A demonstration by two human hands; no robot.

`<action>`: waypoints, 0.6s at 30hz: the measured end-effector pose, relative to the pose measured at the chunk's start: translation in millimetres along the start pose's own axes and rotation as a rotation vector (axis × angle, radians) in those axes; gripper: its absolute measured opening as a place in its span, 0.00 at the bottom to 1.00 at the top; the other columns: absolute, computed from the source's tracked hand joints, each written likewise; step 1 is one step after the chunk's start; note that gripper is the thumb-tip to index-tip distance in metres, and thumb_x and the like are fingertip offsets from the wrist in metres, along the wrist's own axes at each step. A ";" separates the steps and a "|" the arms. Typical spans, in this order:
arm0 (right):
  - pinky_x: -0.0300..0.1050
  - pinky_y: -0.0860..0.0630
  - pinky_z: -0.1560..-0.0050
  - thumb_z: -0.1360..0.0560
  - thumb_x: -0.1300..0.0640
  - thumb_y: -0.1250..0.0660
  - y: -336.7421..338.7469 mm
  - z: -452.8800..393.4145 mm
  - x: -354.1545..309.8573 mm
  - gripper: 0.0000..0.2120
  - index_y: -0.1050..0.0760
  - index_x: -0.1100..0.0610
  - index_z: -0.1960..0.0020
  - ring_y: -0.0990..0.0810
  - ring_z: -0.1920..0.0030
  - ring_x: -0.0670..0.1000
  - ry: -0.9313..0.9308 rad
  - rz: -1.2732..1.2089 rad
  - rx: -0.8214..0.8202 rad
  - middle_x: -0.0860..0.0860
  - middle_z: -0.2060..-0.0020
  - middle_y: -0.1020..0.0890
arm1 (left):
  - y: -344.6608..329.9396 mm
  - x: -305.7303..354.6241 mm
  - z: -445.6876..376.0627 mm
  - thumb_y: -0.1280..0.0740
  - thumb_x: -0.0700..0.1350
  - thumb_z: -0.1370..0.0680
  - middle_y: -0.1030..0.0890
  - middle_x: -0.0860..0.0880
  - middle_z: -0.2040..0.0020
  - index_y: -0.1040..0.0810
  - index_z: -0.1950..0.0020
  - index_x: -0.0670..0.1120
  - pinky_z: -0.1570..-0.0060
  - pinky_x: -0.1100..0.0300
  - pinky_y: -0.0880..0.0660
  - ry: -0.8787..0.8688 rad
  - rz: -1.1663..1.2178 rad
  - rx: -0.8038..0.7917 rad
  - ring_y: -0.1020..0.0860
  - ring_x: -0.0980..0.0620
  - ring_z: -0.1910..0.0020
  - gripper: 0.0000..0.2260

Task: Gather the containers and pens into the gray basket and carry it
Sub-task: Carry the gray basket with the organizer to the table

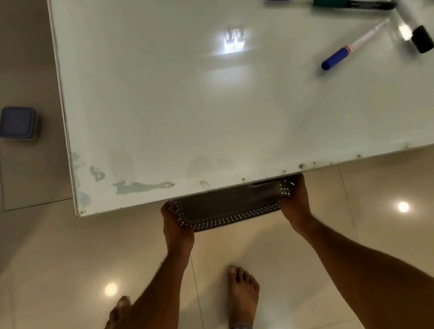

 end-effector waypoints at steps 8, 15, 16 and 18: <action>0.29 0.21 0.56 0.23 0.75 0.33 23.1 52.0 21.7 0.20 0.33 0.66 0.34 0.18 0.52 0.38 0.022 -0.067 -0.042 0.53 0.47 0.22 | 11.2 -20.8 55.0 0.33 0.38 0.19 0.23 0.48 0.41 0.35 0.28 0.44 0.62 0.69 0.29 -0.097 0.023 0.041 0.24 0.51 0.50 0.20; 0.31 0.19 0.53 0.22 0.68 0.30 49.3 104.6 24.1 0.20 0.32 0.55 0.35 0.21 0.47 0.44 0.003 -0.075 -0.047 0.44 0.46 0.23 | 21.6 -36.5 104.7 0.34 0.41 0.17 0.25 0.49 0.41 0.37 0.28 0.44 0.70 0.75 0.26 -0.100 0.056 0.008 0.25 0.60 0.54 0.20; 0.28 0.21 0.54 0.22 0.68 0.30 53.5 111.3 23.2 0.20 0.32 0.55 0.35 0.21 0.48 0.42 0.002 -0.073 -0.034 0.42 0.47 0.23 | 23.2 -38.4 110.5 0.34 0.41 0.17 0.26 0.50 0.42 0.37 0.27 0.44 0.70 0.77 0.26 -0.102 0.051 0.005 0.25 0.60 0.54 0.20; 0.27 0.22 0.56 0.22 0.69 0.31 63.0 127.5 25.3 0.19 0.32 0.56 0.35 0.21 0.49 0.42 -0.009 -0.090 -0.009 0.42 0.47 0.23 | 28.3 -41.6 124.0 0.34 0.40 0.18 0.26 0.50 0.41 0.37 0.27 0.45 0.70 0.76 0.26 -0.115 0.032 0.000 0.25 0.59 0.54 0.21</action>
Point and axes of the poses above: each hand's wrist, its own z-axis away from the middle knuckle, its own y-axis out of the back of the hand, x = y × z, the point moved 8 cm from there along -z, towards the middle knuckle
